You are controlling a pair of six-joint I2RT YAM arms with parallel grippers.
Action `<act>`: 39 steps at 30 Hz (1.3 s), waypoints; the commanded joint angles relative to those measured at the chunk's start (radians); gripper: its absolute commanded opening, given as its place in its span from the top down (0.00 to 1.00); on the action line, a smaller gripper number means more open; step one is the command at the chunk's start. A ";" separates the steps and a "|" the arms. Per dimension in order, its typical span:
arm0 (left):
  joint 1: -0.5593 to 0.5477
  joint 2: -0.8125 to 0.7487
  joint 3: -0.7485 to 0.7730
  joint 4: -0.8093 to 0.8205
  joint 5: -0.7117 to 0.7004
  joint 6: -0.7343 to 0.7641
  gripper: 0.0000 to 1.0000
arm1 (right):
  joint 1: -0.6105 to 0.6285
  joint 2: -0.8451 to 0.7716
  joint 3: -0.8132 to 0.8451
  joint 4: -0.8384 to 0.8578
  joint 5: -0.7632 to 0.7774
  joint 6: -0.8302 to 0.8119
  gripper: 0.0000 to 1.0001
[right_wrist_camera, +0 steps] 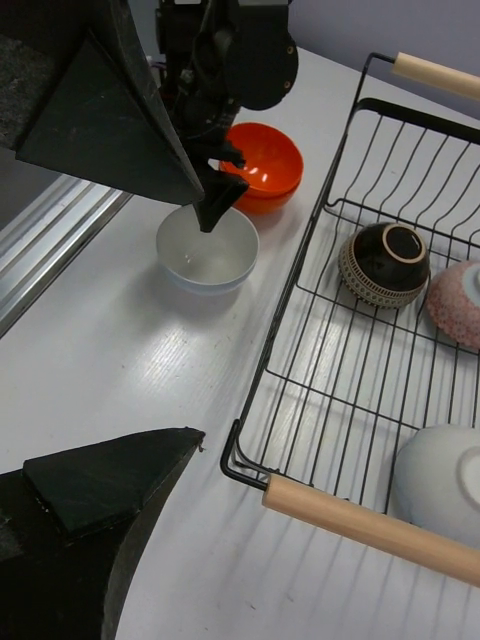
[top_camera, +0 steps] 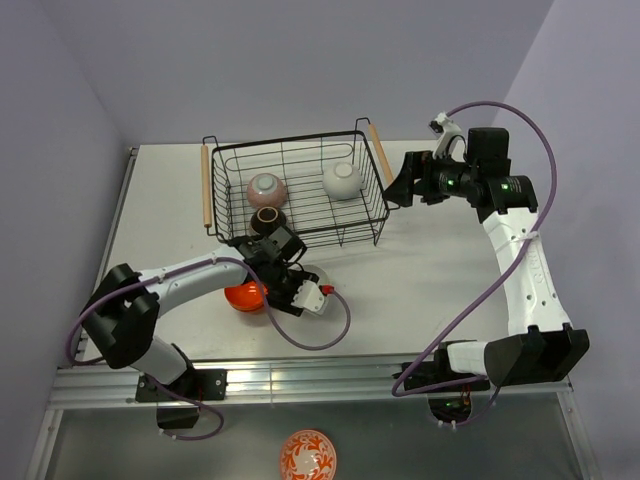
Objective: Load the bowls into the dish rack
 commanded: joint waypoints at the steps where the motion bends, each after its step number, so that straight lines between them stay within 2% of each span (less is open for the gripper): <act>1: -0.011 0.021 -0.011 0.025 -0.004 0.043 0.43 | -0.007 -0.026 -0.018 -0.010 -0.029 0.002 0.00; 8: -0.035 0.061 -0.021 0.043 -0.012 0.043 0.50 | -0.012 -0.048 -0.090 -0.007 -0.072 0.006 0.00; 12: -0.042 0.076 -0.019 0.045 -0.019 0.037 0.62 | -0.013 -0.049 -0.101 -0.018 -0.054 -0.007 0.00; 15: -0.054 0.076 -0.017 0.048 -0.027 0.032 0.67 | -0.013 -0.048 -0.099 -0.027 -0.057 -0.009 0.00; 17: -0.070 0.062 -0.014 0.051 -0.021 0.023 0.74 | -0.013 -0.046 -0.102 -0.023 -0.061 -0.006 0.00; 19: -0.094 0.055 0.005 0.029 -0.018 0.011 0.91 | -0.013 -0.054 -0.116 -0.010 -0.054 0.000 0.01; 21: -0.137 0.041 0.041 0.005 -0.022 -0.023 1.00 | -0.023 -0.092 -0.177 0.055 -0.054 0.031 0.01; 24: -0.171 -0.019 0.068 0.008 -0.022 -0.058 1.00 | -0.026 -0.151 -0.229 0.149 -0.098 0.089 0.01; 29: -0.258 -0.172 0.064 0.153 -0.117 -0.182 1.00 | -0.027 -0.135 -0.197 0.158 -0.173 0.123 0.02; 33: -0.363 -0.263 0.010 0.251 -0.330 -0.189 1.00 | -0.026 -0.166 -0.226 0.244 -0.245 0.216 0.03; 39: -0.390 -0.363 -0.086 0.423 -0.502 -0.186 1.00 | 0.028 -0.187 -0.236 0.329 -0.359 0.339 0.03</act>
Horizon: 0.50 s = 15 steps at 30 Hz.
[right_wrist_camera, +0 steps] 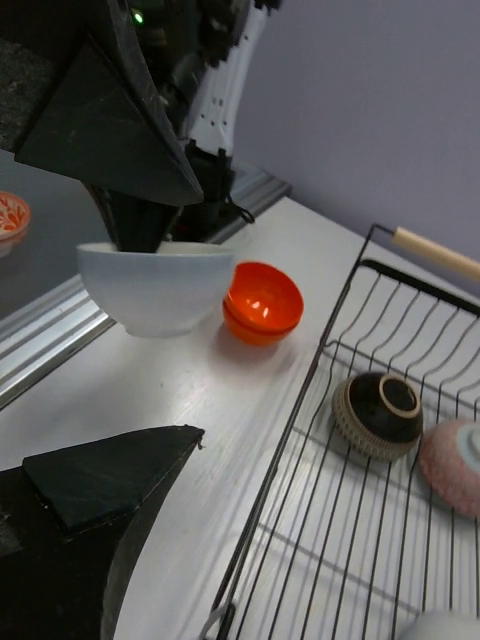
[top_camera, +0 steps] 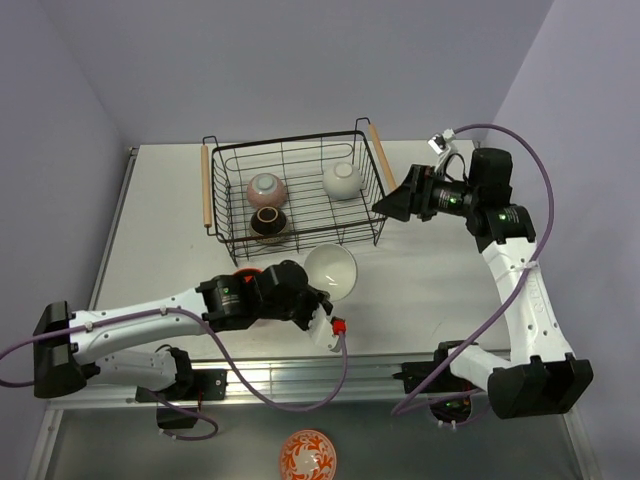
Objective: Load the bowls into the dish rack
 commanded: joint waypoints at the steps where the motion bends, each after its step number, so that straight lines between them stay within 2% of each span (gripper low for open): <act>1: -0.001 -0.051 -0.060 0.200 -0.203 0.002 1.00 | 0.053 -0.025 0.007 0.102 -0.089 0.094 0.03; 7: -0.009 -0.102 -0.086 0.282 -0.236 0.002 1.00 | 0.234 0.007 0.012 0.015 0.001 0.012 0.03; 12: -0.026 -0.134 -0.100 0.351 -0.245 0.007 1.00 | 0.249 0.021 -0.075 0.064 -0.081 0.059 0.03; 15: -0.032 -0.145 -0.097 0.374 -0.234 -0.001 1.00 | 0.287 0.032 -0.069 0.057 -0.062 0.049 0.02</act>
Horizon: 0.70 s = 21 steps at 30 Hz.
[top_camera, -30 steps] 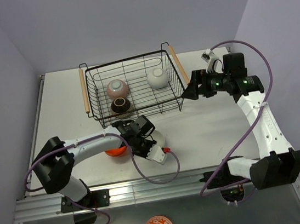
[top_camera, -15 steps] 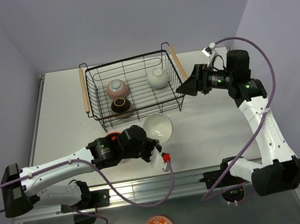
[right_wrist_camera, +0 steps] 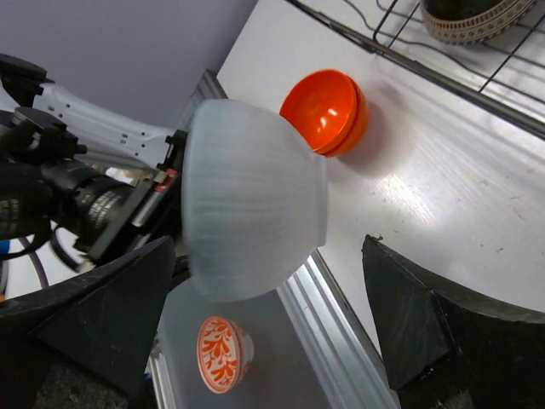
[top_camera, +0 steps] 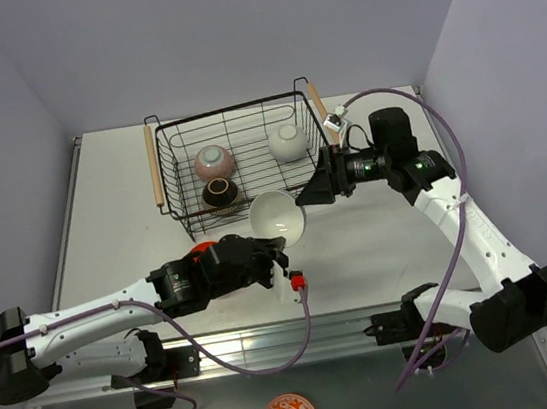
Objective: Load the bowls into the dish rack
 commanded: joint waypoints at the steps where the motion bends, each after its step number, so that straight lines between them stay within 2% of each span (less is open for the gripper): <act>1: -0.016 -0.046 0.015 0.155 -0.021 0.000 1.00 | 0.041 0.018 0.005 0.026 -0.015 0.001 0.02; 14: -0.023 -0.051 -0.005 0.284 -0.067 -0.010 1.00 | 0.141 0.081 0.011 0.089 -0.094 0.076 0.04; 19: -0.023 -0.055 -0.017 0.293 -0.066 -0.012 1.00 | 0.142 0.094 0.022 0.080 -0.119 0.079 0.20; 21: -0.023 -0.060 -0.026 0.302 -0.061 -0.007 1.00 | 0.144 0.096 0.019 0.092 -0.142 0.098 0.24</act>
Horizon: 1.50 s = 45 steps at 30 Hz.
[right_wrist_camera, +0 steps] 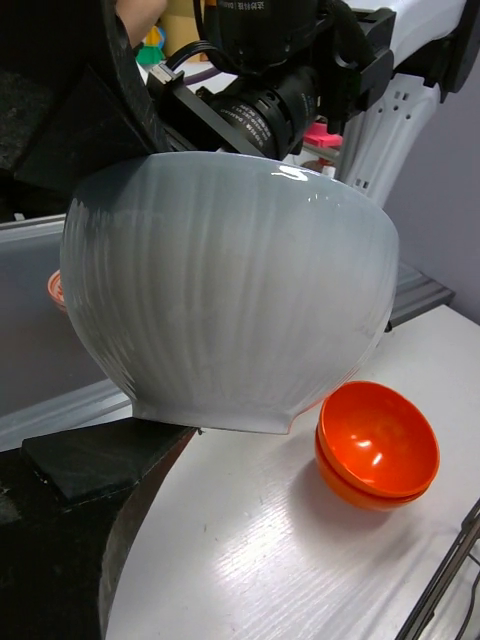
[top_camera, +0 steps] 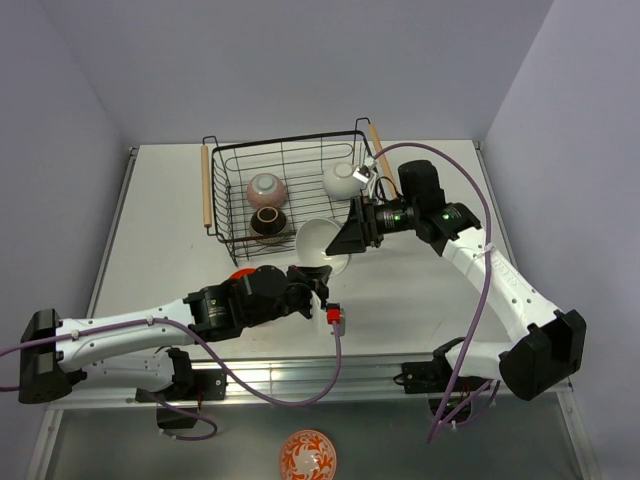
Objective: Load the bowls into the dish rack
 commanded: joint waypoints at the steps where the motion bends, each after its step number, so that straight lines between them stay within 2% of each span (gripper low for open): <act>1: -0.006 -0.038 0.000 0.140 -0.014 0.017 1.00 | 0.010 0.001 0.022 0.040 -0.084 0.053 0.29; 3: -0.006 -0.036 0.007 0.138 -0.016 0.010 1.00 | 0.010 -0.002 0.018 0.051 -0.093 0.059 0.37; 4: -0.006 -0.033 0.009 0.135 -0.017 0.007 1.00 | 0.010 -0.001 0.018 0.051 -0.097 0.057 0.47; 6: -0.006 -0.032 0.010 0.138 -0.022 0.002 1.00 | 0.010 -0.004 0.022 0.048 -0.100 0.053 0.61; 7: -0.006 -0.033 0.009 0.138 -0.024 0.002 1.00 | 0.010 -0.002 0.022 0.043 -0.098 0.050 0.73; 9: -0.006 -0.032 0.012 0.129 -0.022 0.002 0.98 | 0.008 -0.002 0.033 0.036 -0.095 0.036 0.85; 10: -0.006 -0.030 0.013 0.124 -0.022 0.002 0.95 | 0.008 -0.002 0.036 0.026 -0.092 0.033 1.00; 12: -0.006 -0.029 0.015 0.117 -0.022 0.001 0.85 | 0.008 -0.004 0.044 0.016 -0.077 0.018 1.00; 13: -0.006 -0.029 0.013 0.113 -0.022 -0.001 0.85 | 0.007 -0.005 0.044 0.017 -0.072 0.018 1.00; 17: -0.006 -0.032 0.009 0.113 -0.027 -0.003 0.61 | 0.005 -0.017 0.039 0.019 -0.064 0.019 1.00; 25: -0.006 -0.032 -0.007 0.121 -0.031 0.000 0.51 | -0.001 -0.017 0.055 0.014 -0.060 0.005 1.00; 37: -0.006 -0.041 -0.020 0.113 -0.024 -0.006 0.41 | -0.010 -0.008 0.065 -0.001 -0.035 0.004 1.00; 45: -0.006 -0.059 -0.028 0.095 -0.010 -0.030 0.29 | -0.026 -0.004 0.081 0.009 -0.006 0.013 1.00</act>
